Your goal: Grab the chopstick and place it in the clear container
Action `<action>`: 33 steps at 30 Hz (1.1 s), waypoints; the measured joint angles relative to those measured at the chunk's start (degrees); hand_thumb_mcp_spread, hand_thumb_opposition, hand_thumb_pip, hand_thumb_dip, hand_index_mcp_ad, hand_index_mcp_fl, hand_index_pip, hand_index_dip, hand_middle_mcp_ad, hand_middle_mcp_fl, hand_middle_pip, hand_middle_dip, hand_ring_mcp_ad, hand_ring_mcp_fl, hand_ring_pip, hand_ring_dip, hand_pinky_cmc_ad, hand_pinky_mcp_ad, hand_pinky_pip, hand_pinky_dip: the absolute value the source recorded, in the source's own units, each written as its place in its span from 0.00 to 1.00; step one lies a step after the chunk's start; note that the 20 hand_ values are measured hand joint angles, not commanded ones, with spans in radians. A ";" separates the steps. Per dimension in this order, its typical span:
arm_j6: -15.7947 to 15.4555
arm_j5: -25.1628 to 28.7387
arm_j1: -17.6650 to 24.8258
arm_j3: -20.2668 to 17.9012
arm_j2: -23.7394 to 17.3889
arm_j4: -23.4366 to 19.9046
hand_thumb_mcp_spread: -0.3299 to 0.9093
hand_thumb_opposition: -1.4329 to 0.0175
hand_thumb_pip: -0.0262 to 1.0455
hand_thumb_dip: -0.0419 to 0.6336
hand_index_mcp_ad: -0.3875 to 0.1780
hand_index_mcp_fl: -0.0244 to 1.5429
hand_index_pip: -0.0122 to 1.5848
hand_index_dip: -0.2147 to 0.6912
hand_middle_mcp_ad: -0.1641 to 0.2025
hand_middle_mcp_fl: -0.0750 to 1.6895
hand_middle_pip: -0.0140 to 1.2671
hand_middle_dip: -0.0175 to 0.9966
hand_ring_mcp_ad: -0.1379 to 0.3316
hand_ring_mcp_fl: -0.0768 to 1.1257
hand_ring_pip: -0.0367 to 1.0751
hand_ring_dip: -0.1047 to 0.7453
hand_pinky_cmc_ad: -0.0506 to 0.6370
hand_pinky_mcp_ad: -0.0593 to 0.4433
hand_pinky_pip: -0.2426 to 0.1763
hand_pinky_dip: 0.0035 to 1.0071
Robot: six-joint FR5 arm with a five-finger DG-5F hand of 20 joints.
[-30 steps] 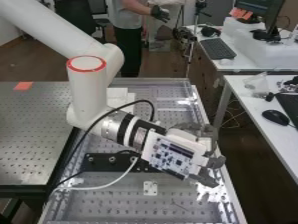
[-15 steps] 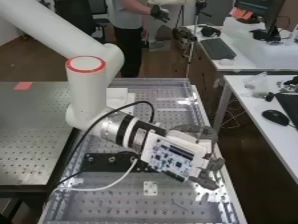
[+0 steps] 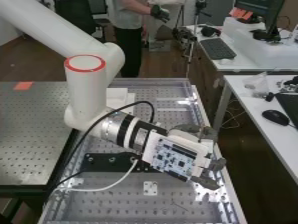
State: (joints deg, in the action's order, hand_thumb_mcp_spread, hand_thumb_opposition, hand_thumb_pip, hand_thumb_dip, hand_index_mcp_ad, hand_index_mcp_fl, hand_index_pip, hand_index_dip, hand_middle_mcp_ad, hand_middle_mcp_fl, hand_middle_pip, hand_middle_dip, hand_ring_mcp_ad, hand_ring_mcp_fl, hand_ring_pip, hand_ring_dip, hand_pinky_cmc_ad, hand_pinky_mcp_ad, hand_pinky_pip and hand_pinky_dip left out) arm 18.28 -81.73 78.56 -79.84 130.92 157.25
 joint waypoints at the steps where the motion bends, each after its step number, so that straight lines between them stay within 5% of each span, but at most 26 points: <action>1: 0.02 0.01 -0.03 -0.02 0.00 0.04 0.81 0.29 0.40 0.49 0.15 0.70 0.36 0.61 0.51 0.74 0.16 0.72 0.34 0.50 0.14 0.75 0.58 0.74 0.61 0.17; 11: 0.34 0.79 -0.15 -0.77 -0.17 -0.56 0.73 0.38 0.49 0.52 0.15 0.62 0.31 0.55 0.54 0.68 0.15 0.72 0.34 0.46 0.13 0.74 0.59 0.74 0.61 0.17; 33: 1.31 0.26 0.15 -1.40 -0.37 -0.73 0.73 0.38 0.51 0.51 0.15 0.60 0.31 0.53 0.54 0.67 0.14 0.72 0.35 0.44 0.13 0.75 0.59 0.74 0.61 0.17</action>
State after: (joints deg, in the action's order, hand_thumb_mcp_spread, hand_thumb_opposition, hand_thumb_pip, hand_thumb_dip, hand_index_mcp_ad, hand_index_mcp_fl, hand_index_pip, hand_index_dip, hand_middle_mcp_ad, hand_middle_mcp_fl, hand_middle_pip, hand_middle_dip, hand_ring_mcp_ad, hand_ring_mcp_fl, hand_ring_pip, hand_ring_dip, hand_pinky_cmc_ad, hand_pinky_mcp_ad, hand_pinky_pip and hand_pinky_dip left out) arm 19.60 -81.48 78.71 -81.24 130.56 156.51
